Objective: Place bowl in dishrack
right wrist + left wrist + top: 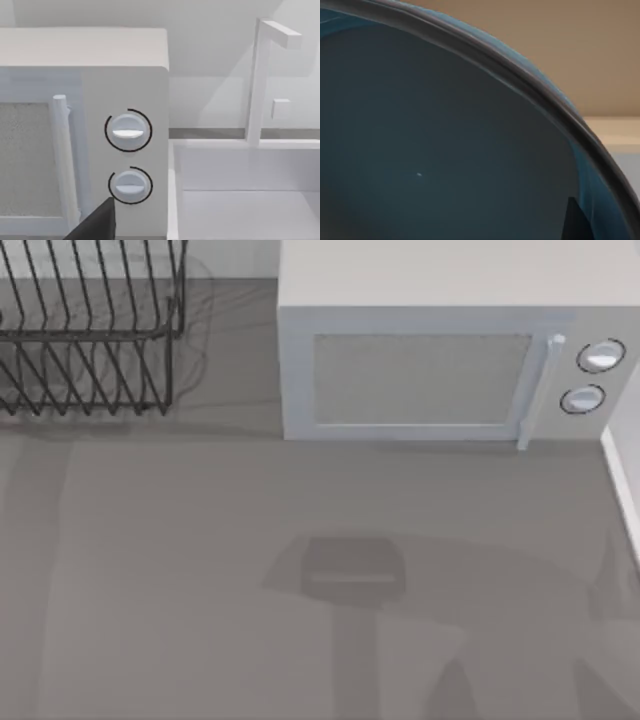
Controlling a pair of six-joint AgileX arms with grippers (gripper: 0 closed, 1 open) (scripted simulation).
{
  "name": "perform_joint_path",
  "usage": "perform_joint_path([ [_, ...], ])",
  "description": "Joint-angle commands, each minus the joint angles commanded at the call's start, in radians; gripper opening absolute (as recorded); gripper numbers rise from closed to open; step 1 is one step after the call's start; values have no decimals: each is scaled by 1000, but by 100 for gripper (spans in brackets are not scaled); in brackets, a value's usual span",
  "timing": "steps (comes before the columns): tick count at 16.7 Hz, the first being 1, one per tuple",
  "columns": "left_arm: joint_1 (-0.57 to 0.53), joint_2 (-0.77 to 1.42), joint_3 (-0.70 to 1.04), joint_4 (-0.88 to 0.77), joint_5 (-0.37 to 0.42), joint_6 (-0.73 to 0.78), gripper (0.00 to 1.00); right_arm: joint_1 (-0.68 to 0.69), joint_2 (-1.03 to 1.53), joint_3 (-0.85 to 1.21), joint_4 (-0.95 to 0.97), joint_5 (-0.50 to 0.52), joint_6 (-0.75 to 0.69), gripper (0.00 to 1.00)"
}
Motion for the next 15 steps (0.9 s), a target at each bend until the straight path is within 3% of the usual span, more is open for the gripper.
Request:
perform_joint_path([
  [4,-20,209,-22,227,-19,1,0,0,0,0,0,0,0,100],
  [11,-75,633,-128,779,-68,6,0,0,0,0,0,0,0,100],
  [15,-99,773,-182,962,-90,4,0,0,0,0,0,0,0,100],
])
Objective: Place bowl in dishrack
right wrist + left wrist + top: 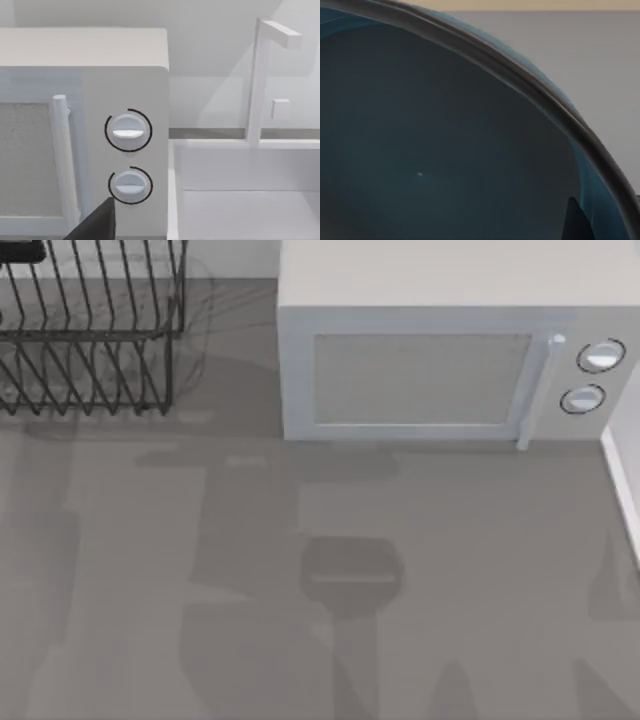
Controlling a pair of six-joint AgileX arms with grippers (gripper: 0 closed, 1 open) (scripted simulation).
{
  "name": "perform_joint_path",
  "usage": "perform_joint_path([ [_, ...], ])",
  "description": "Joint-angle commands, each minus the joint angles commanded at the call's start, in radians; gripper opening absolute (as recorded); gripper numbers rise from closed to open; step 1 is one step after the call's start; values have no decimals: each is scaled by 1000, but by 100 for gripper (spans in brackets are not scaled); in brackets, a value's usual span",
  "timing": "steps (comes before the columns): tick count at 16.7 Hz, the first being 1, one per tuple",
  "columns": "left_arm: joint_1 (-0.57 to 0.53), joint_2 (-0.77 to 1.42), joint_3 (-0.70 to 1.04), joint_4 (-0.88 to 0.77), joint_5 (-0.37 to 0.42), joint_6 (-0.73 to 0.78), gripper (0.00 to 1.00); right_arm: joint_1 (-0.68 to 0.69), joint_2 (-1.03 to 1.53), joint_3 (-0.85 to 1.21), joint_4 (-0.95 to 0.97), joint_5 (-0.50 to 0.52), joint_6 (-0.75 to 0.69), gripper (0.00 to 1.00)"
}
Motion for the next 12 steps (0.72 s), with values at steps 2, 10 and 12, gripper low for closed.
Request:
perform_joint_path([
  [2,-4,21,-11,28,-4,-1,0,0,0,0,0,0,0,100],
  [10,-4,21,-11,28,-4,-1,30,0,0,0,0,0,0,100],
  [12,-4,21,-11,28,-4,-1,45,0,0,0,0,0,0,100],
])
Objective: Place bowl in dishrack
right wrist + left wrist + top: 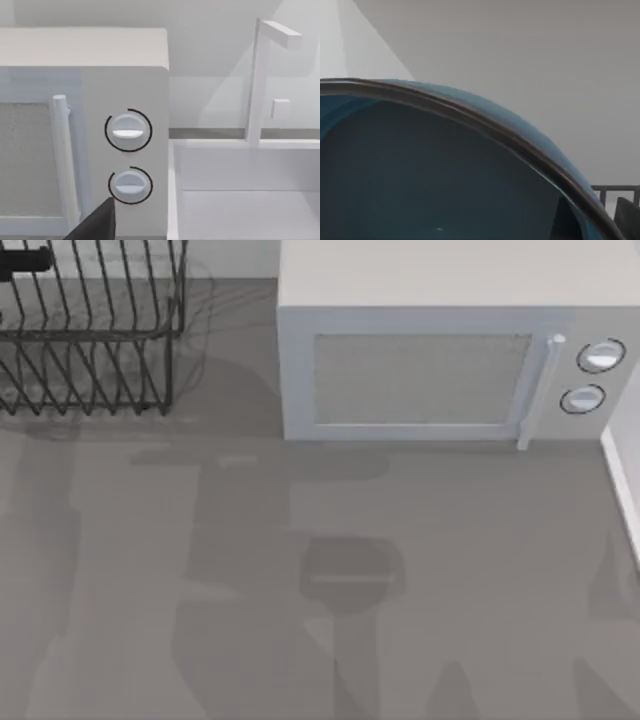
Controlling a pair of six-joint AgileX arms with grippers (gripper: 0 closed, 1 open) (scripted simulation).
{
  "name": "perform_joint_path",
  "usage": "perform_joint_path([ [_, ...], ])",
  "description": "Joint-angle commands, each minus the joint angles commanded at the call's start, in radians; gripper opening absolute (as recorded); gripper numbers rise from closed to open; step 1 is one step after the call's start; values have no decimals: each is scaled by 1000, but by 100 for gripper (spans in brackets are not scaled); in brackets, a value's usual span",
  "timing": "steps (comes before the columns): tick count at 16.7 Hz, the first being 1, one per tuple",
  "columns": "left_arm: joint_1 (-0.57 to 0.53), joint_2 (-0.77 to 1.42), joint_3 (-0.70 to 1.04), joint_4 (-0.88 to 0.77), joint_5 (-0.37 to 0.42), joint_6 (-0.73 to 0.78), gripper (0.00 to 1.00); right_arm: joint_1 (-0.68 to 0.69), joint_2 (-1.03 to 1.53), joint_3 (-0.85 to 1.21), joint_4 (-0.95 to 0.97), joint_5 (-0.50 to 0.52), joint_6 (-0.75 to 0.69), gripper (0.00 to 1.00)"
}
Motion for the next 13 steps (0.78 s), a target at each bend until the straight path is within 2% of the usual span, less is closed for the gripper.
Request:
perform_joint_path([
  [7,0,0,0,0,0,0,98,0,0,0,0,0,0,100],
  [13,0,0,0,0,0,0,100,0,0,0,0,0,0,100],
])
